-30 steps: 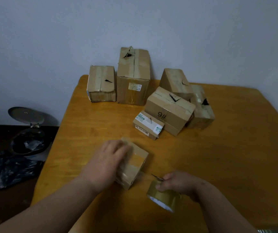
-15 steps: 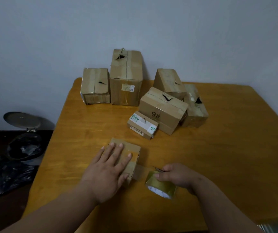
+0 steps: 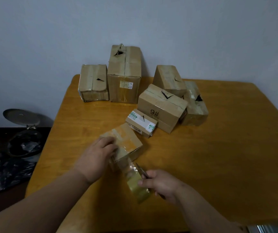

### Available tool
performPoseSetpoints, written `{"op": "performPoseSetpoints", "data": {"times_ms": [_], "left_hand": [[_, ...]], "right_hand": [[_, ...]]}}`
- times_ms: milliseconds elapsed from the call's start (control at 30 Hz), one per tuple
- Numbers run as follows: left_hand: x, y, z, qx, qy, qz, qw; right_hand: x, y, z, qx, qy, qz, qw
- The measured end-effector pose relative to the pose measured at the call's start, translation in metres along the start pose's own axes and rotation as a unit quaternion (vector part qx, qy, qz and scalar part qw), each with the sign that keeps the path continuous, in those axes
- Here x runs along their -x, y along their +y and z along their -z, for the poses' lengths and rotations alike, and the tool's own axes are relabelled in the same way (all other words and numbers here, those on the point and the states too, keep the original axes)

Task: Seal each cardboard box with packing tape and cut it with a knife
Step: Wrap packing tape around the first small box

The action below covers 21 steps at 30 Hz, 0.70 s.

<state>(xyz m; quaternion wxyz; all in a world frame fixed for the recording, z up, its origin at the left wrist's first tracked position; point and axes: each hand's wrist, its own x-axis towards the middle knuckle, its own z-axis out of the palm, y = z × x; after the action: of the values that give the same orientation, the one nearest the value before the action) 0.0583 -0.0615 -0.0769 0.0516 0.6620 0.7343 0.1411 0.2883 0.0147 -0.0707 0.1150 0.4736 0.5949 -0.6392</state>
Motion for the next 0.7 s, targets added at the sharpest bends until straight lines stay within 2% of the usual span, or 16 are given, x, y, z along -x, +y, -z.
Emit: {"op": "performPoseSetpoints", "data": {"times_ms": [100,167,233,300,367,700], "left_hand": [[0.013,0.012,-0.007,0.054,0.032,0.135,0.989],[0.024,0.022,-0.013,0.164,-0.028,0.221,0.961],[0.032,0.030,-0.019,0.340,-0.098,0.282,0.891],[0.037,0.034,-0.024,0.462,-0.111,0.300,0.827],[0.040,0.037,-0.028,0.508,-0.098,0.307,0.799],[0.036,0.055,-0.040,0.513,-0.025,0.302,0.803]], "right_hand": [[-0.007,0.001,-0.009,-0.002,-0.008,0.004,1.000],[-0.010,0.003,-0.013,-0.004,-0.003,0.003,1.000],[-0.013,0.005,-0.015,-0.008,0.005,-0.005,1.000],[-0.013,0.006,-0.017,-0.016,0.003,-0.011,1.000],[-0.013,0.005,-0.019,-0.023,0.000,-0.011,1.000],[-0.008,0.003,-0.013,-0.006,0.003,-0.027,1.000]]}}
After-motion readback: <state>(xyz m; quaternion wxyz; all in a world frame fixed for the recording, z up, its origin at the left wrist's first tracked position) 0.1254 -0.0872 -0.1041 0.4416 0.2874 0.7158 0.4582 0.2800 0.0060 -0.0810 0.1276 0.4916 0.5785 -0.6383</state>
